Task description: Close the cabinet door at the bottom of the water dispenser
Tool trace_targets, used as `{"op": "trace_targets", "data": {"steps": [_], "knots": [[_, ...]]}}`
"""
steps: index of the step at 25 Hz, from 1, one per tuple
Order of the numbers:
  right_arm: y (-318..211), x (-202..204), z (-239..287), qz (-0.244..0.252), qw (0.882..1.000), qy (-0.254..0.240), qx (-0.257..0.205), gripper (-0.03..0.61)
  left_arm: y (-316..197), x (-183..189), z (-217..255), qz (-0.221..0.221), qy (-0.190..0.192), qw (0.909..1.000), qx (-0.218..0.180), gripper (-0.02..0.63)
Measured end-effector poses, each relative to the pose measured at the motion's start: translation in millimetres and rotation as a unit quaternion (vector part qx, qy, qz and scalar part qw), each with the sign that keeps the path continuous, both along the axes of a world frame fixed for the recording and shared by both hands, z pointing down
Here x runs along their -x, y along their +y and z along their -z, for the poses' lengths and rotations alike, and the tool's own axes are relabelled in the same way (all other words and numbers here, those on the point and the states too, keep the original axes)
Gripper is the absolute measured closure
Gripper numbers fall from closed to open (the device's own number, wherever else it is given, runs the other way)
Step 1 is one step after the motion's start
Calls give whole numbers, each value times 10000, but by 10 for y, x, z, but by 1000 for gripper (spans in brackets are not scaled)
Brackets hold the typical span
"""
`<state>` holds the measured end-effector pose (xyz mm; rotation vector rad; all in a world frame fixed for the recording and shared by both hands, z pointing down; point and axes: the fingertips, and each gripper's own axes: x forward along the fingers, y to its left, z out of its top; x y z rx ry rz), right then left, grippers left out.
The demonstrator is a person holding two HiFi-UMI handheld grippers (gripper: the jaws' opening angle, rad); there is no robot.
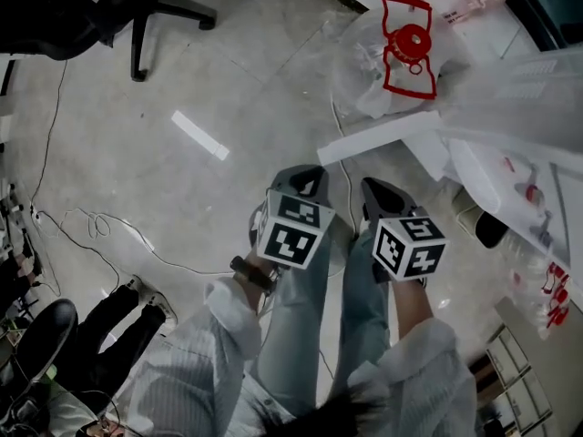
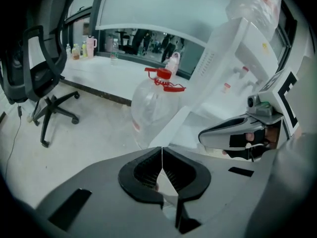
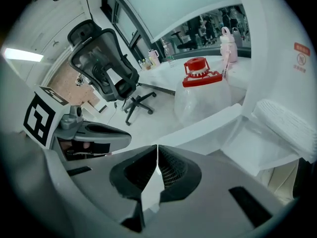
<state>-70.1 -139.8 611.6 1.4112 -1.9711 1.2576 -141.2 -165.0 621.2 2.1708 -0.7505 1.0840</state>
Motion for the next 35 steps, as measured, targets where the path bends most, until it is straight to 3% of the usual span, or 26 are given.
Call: {"op": "trace_targets", "data": {"steps": [10,13,22,35], "knots": [[135,-14,-439,43,9991,82,408,563,-70,-38,-408,-316,-405,9986,100,600],[214,-32,-470,57,9987,76,496,563,-89,-11,-519,-311,-455,9982,226,521],[231,-82,-510,73,9983,48,577,563,-126,-182,-823,-877,-353,9943,502,419],[404,-270,-540,-330,9965,172,749,563,1,-214,-943,-1378,-602,9874,487,413]]}}
